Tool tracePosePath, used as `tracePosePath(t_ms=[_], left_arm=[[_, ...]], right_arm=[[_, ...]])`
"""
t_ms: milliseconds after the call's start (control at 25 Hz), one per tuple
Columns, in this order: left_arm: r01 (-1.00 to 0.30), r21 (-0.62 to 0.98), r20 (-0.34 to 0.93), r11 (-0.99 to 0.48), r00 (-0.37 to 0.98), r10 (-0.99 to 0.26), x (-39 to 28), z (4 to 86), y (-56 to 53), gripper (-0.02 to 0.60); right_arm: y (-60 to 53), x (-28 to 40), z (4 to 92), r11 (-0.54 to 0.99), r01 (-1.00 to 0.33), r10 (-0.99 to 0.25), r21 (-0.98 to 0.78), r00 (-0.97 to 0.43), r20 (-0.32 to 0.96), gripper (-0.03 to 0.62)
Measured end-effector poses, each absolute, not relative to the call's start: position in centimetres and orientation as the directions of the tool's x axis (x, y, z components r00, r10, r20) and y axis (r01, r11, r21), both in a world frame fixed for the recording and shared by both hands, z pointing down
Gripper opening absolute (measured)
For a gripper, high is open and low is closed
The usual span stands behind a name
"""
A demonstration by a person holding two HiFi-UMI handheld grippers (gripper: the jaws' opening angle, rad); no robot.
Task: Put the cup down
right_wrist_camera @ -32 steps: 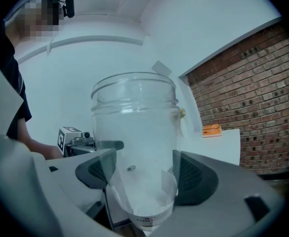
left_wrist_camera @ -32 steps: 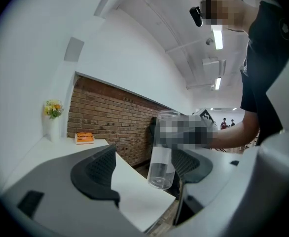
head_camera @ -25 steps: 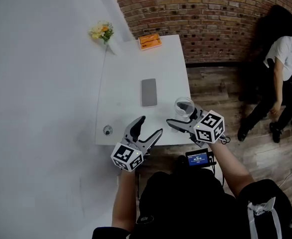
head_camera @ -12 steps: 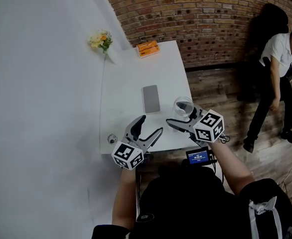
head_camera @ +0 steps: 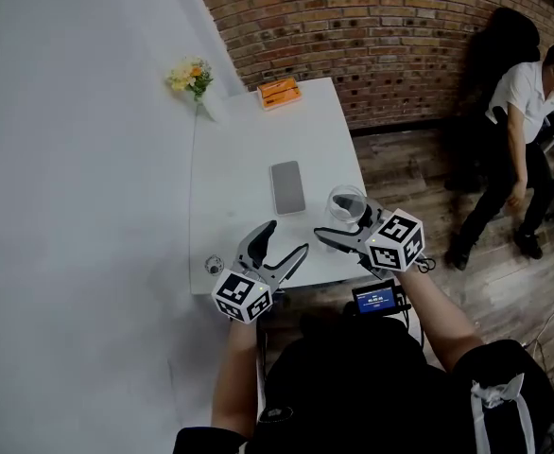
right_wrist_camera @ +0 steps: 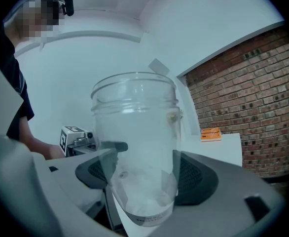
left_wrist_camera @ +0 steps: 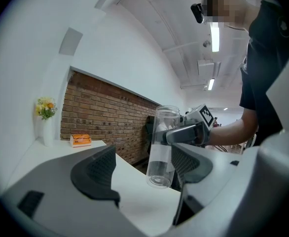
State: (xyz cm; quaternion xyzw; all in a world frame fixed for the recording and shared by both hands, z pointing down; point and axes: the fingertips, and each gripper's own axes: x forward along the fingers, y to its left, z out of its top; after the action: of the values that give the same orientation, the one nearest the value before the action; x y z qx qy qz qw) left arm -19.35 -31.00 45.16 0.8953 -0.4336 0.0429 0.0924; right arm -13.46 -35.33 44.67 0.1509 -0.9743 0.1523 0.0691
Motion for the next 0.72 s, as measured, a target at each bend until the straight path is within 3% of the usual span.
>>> tracePosePath(t_ms=[720], left_arm=[[-0.792,0.129,0.155,-0.596,0.61,-0.777,-20.29,45.41,-30.44,0.357]], right_arm=[[-35.02,-14.2,45.37,0.907,-0.313,-0.268,-0.281,-0.945,0.188,0.373]])
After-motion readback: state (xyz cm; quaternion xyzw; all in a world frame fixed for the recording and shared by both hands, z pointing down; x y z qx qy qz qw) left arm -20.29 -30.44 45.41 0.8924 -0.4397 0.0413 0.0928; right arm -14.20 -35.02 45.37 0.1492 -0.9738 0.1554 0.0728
